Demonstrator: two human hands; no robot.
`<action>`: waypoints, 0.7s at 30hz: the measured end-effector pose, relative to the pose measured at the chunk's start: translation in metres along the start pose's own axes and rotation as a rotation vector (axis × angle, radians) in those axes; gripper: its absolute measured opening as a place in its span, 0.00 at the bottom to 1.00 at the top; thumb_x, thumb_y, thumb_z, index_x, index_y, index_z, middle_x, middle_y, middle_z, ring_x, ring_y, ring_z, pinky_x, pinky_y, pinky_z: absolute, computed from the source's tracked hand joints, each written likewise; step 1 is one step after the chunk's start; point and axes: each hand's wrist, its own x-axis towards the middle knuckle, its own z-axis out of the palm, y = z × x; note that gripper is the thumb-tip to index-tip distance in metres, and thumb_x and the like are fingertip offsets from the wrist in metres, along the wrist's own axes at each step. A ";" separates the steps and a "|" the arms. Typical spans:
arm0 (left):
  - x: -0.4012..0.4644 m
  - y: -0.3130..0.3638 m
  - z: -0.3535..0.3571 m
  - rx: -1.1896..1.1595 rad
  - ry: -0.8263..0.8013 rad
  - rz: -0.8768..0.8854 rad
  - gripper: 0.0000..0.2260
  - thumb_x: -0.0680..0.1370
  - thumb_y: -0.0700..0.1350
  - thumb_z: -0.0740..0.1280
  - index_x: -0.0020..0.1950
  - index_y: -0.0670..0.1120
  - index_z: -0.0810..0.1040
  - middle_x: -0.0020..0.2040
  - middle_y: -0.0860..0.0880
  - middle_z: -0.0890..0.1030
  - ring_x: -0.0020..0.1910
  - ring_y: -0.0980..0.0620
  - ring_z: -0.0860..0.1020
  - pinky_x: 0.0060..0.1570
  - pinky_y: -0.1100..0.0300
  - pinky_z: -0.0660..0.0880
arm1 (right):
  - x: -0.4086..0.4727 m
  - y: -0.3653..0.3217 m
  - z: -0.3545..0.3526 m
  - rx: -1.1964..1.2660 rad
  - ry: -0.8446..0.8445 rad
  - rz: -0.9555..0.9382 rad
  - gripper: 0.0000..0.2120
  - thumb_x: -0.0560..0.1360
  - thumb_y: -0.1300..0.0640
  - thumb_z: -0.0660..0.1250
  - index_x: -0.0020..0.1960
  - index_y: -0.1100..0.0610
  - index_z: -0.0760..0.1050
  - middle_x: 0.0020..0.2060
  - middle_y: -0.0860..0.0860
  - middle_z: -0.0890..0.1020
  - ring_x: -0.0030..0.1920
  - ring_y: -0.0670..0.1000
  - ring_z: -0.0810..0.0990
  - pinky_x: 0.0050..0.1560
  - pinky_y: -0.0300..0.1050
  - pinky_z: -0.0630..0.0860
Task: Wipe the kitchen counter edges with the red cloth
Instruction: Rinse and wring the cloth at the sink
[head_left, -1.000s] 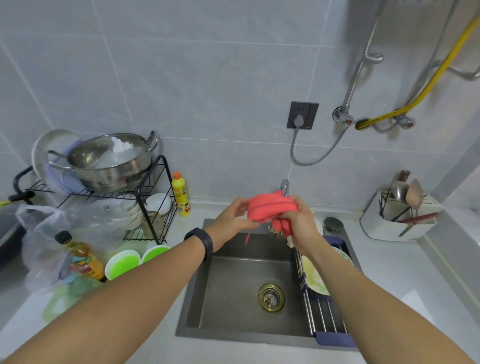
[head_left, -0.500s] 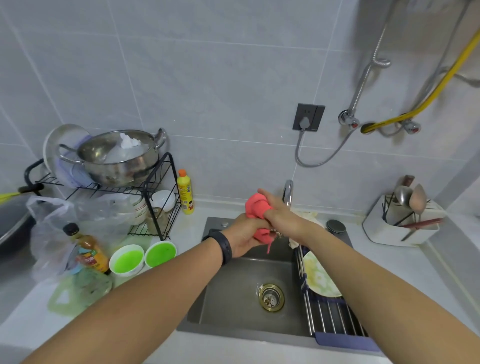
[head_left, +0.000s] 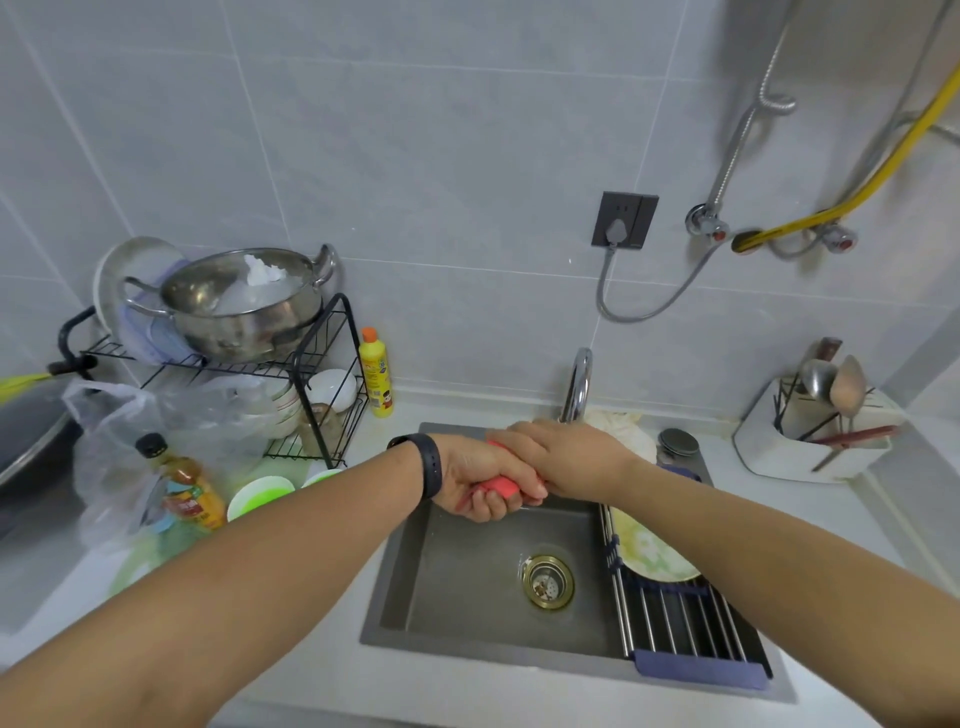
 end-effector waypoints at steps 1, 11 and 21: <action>0.006 -0.001 0.003 0.016 0.072 0.010 0.06 0.80 0.45 0.71 0.45 0.46 0.77 0.32 0.52 0.71 0.23 0.60 0.67 0.20 0.70 0.63 | 0.003 0.001 -0.003 -0.038 -0.110 0.026 0.24 0.79 0.49 0.61 0.72 0.56 0.69 0.57 0.54 0.80 0.48 0.57 0.83 0.36 0.52 0.81; 0.062 -0.019 0.016 1.012 0.912 0.295 0.07 0.78 0.47 0.66 0.41 0.50 0.75 0.45 0.44 0.84 0.38 0.45 0.79 0.37 0.57 0.73 | 0.039 -0.021 0.003 -0.010 -0.821 0.447 0.11 0.80 0.57 0.63 0.54 0.60 0.81 0.47 0.57 0.83 0.49 0.60 0.82 0.51 0.51 0.78; 0.081 -0.018 0.005 1.556 0.988 0.363 0.10 0.84 0.45 0.59 0.64 0.44 0.72 0.57 0.42 0.84 0.55 0.39 0.83 0.43 0.50 0.71 | 0.015 -0.010 0.030 0.920 -0.824 1.057 0.11 0.69 0.68 0.67 0.32 0.57 0.70 0.27 0.53 0.68 0.25 0.50 0.61 0.27 0.40 0.58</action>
